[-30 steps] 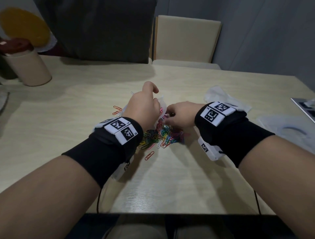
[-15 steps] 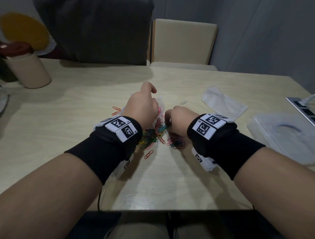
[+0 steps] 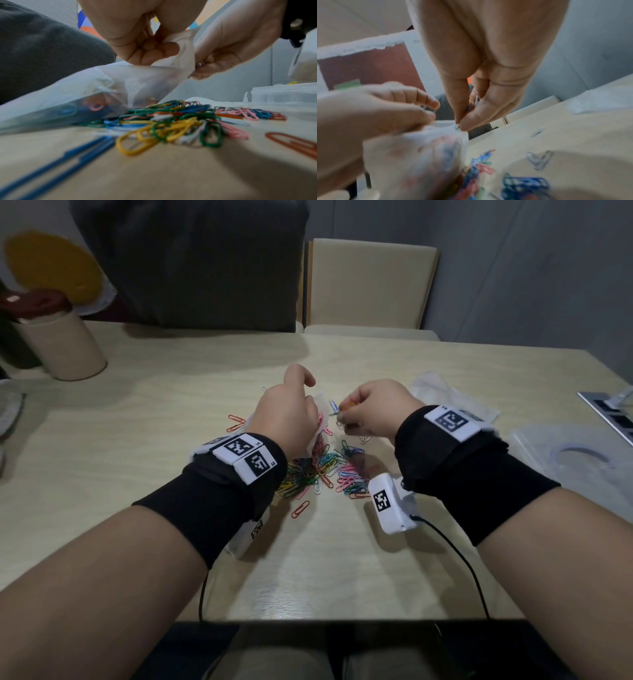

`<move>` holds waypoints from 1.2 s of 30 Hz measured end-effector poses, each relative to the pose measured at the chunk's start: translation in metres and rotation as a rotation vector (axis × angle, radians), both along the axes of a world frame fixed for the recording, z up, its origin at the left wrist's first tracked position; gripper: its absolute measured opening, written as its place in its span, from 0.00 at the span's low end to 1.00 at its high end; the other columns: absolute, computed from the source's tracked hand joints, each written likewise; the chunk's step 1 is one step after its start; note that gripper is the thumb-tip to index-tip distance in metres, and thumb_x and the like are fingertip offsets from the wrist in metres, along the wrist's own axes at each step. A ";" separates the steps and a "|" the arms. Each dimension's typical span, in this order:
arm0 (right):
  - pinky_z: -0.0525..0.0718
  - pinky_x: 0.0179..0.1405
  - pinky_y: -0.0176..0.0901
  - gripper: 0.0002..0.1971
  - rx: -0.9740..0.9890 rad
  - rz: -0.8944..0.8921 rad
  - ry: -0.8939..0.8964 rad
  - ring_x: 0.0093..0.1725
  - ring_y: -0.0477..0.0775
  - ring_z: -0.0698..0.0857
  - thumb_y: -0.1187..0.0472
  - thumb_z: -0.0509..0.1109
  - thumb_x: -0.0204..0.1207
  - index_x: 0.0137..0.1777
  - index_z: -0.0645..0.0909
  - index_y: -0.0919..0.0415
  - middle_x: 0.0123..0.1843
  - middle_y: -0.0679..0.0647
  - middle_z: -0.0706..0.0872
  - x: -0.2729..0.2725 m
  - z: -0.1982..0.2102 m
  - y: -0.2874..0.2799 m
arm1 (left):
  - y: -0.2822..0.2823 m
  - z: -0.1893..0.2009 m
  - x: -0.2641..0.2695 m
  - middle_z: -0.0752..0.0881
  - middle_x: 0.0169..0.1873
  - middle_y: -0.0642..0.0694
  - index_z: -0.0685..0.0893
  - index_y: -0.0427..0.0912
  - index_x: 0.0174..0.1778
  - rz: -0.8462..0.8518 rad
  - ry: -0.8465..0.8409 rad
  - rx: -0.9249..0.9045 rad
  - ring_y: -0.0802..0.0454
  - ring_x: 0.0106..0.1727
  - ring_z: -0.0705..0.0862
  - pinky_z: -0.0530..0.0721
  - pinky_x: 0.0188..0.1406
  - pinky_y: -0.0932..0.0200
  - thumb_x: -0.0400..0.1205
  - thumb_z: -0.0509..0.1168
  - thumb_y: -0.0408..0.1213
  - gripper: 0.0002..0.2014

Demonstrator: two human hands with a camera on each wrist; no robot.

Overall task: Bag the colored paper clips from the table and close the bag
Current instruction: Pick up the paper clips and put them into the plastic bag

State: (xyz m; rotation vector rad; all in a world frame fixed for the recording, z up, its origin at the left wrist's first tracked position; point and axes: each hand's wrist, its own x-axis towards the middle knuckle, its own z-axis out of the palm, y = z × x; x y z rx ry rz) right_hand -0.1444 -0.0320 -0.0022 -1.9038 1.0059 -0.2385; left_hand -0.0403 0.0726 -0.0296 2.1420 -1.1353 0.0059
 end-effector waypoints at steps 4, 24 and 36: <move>0.88 0.58 0.57 0.10 0.148 -0.002 -0.165 0.44 0.59 0.88 0.73 0.77 0.71 0.33 0.82 0.61 0.36 0.59 0.86 0.008 0.013 0.005 | 0.000 0.002 -0.002 0.83 0.32 0.44 0.70 0.46 0.62 0.002 0.013 -0.021 0.41 0.36 0.82 0.83 0.40 0.42 0.83 0.56 0.35 0.12; 0.92 0.49 0.51 0.04 -0.079 0.148 0.108 0.45 0.58 0.92 0.69 0.67 0.78 0.49 0.82 0.64 0.43 0.59 0.89 0.023 0.033 0.026 | 0.004 0.009 -0.005 0.83 0.32 0.44 0.70 0.43 0.64 -0.044 0.024 -0.108 0.44 0.35 0.83 0.80 0.34 0.49 0.84 0.55 0.34 0.12; 0.88 0.56 0.60 0.10 -0.294 0.072 0.161 0.52 0.64 0.89 0.64 0.62 0.77 0.51 0.83 0.67 0.55 0.65 0.90 0.024 0.032 0.026 | 0.021 0.028 0.021 0.83 0.31 0.45 0.73 0.44 0.59 0.039 0.074 -0.229 0.48 0.34 0.81 0.70 0.34 0.55 0.83 0.56 0.34 0.09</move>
